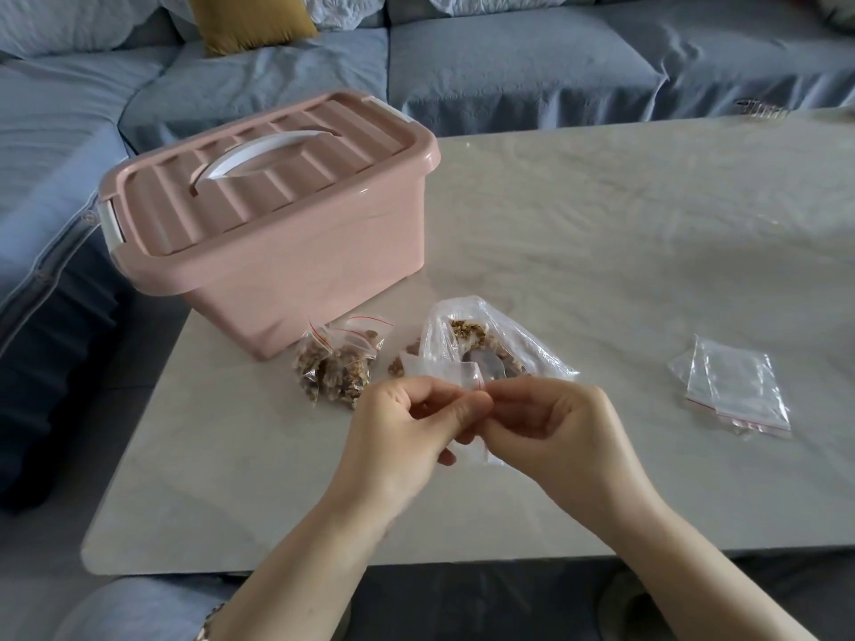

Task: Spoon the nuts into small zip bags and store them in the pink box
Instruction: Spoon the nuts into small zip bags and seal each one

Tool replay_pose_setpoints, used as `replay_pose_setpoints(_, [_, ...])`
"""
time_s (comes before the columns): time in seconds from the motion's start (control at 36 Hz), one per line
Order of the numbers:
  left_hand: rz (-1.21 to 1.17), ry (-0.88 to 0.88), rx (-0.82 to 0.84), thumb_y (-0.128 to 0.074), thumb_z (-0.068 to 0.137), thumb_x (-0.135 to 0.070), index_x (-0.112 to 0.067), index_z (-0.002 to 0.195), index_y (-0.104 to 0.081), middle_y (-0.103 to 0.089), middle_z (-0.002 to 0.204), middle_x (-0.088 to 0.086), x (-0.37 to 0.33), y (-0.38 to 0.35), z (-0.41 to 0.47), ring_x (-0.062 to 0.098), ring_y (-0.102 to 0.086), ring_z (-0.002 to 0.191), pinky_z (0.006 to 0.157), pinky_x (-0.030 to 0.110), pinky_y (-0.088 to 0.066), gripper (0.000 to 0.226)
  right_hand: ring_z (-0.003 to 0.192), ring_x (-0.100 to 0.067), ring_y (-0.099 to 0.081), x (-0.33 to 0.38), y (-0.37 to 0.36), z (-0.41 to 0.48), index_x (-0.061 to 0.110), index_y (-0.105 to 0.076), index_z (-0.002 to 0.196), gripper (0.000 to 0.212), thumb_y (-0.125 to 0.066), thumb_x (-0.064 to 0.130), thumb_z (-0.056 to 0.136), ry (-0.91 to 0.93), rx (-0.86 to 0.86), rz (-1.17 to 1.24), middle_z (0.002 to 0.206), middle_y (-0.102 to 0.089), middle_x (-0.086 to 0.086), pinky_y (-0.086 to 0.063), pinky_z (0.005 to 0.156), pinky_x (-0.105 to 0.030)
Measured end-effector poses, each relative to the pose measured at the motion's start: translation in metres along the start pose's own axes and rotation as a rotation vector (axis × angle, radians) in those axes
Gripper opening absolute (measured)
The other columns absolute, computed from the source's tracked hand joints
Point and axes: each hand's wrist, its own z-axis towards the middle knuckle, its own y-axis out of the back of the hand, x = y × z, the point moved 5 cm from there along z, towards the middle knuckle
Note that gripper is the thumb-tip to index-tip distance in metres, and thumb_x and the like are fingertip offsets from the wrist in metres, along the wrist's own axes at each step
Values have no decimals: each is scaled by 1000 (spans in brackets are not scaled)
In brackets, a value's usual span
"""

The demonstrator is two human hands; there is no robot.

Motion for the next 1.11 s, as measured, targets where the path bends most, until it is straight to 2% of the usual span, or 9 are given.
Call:
replay_pose_setpoints(0.11, [-31, -1, -6, -72, 64, -27, -19, 67, -71, -67, 54, -2, -2, 1, 0, 5, -62, 52, 44, 17, -45, 9, 64, -11, -68, -1, 0, 0, 16, -75, 79, 34, -53, -10, 83, -49, 52, 85, 67, -73, -4, -52, 62, -17])
replay_pose_setpoints(0.19, [-53, -1, 7, -71, 73, -16, -21, 65, -72, -67, 55, 0, 1, 3, 0, 7, -61, 54, 44, 18, -45, 9, 71, -19, -70, -2, 1, 1, 17, -76, 80, 33, -53, -6, 85, -74, 59, 88, 71, -74, -6, -56, 71, -25])
replay_pose_setpoints(0.33, [-90, 0, 46, -64, 82, -7, -20, 62, -73, -69, 63, 1, 3, 1, -1, 6, -59, 60, 44, 18, -44, 26, 68, -7, -69, 0, 2, 0, 28, -75, 77, 20, -75, 8, 74, -17, 42, -84, 69, -72, 8, -52, 64, -14])
replay_pose_setpoints(0.5, [-76, -21, 60, -64, 81, -7, -20, 60, -72, -64, 57, 0, 5, -2, 0, 6, -57, 56, 44, 18, -40, 26, 55, 0, -58, 1, 3, 0, 31, -74, 74, 21, -67, 12, 81, 39, 40, -243, 66, -70, 12, -44, 54, -14])
replay_pose_setpoints(0.58, [-16, -70, 65, -64, 82, -7, -20, 65, -71, -65, 56, -2, 5, -1, -1, 5, -57, 56, 44, 18, -40, 23, 60, -13, -61, -2, 5, 2, 35, -73, 77, 22, -62, 17, 84, 29, 86, -266, 69, -70, 8, -50, 57, -28])
replay_pose_setpoints(0.69, [110, -149, 74, -63, 85, -11, -16, 72, -69, -65, 59, -9, 2, -2, -2, 2, -55, 57, 48, 15, -41, 15, 60, -4, -59, -7, 8, 4, 29, -73, 75, 24, -58, 14, 87, -6, 118, -236, 70, -69, 6, -51, 62, -21])
replay_pose_setpoints(0.86, [421, -372, 39, -56, 91, -21, -21, 70, -57, -56, 69, -9, -2, -6, -4, 9, -56, 67, 57, 16, -42, 21, 63, -2, -57, -11, 7, 5, 23, -70, 75, 16, -59, 21, 87, 51, 14, -393, 70, -65, 14, -46, 60, -16])
replay_pose_setpoints(0.97, [271, -342, 152, -53, 92, -9, -5, 72, -54, -52, 65, -4, -11, -7, -4, 4, -49, 56, 55, 10, -36, 20, 53, -3, -52, -7, 9, 5, 17, -67, 64, 25, -60, 9, 87, 70, 54, -194, 59, -62, 4, -44, 58, -16])
replay_pose_setpoints(1.11, [-16, -136, 330, -52, 84, -20, -19, 67, -56, -56, 60, -6, -6, -8, -3, 13, -46, 61, 48, 18, -32, 17, 54, -6, -55, -6, 8, 5, 19, -71, 61, 21, -61, 19, 80, -5, 94, 220, 56, -64, 0, -45, 57, -15])
